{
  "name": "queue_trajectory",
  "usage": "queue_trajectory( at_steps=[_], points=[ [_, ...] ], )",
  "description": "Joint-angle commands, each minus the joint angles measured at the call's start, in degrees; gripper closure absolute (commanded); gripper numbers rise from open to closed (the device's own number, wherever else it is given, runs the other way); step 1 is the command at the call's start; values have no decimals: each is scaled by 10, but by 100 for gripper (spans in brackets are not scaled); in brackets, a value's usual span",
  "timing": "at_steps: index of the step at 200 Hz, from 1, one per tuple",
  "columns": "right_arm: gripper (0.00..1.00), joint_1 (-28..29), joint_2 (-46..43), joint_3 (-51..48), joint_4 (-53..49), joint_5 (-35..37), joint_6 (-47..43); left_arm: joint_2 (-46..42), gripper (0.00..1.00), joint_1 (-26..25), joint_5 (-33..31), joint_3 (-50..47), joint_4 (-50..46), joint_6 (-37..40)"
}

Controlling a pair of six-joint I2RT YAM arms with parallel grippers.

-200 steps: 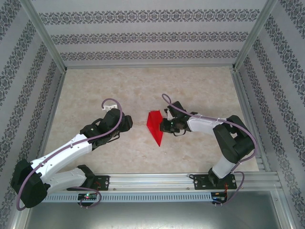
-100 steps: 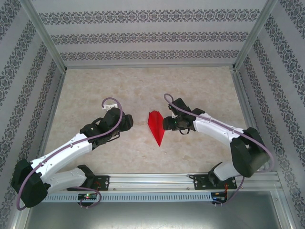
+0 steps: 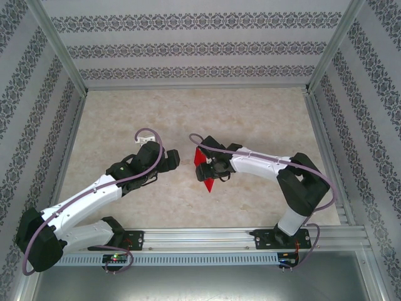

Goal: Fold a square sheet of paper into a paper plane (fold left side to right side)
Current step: Pick up the paper plane at the center of the table, then place the paper plane at the center of the table.

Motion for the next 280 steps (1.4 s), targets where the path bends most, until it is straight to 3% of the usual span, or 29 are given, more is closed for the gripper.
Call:
queue_trajectory(
  at_steps=[1,69,88,103,146,201,255,280],
  points=[
    [42,8,14,20,-22,29,8,1,0,8,4,17,-6,18],
    [67,8,53,29,-8,24,14,6,0,9,3,19,-9,21],
    [82,5,62,39,-6,27,18,5,0,9,3,22,-14,22],
    [100,-8,62,50,-11,21,26,3,0,9,8,25,-19,25],
    [100,-76,76,127,-63,26,17,-5,0,8,12,41,-41,53],
    [100,-145,181,283,-137,65,-30,-6,0,9,19,50,-50,63],
    [100,-154,265,370,-173,68,-56,-6,0,9,22,49,-58,61],
    [93,-154,274,369,-172,61,-59,-6,0,8,21,50,-58,63]
  ],
)
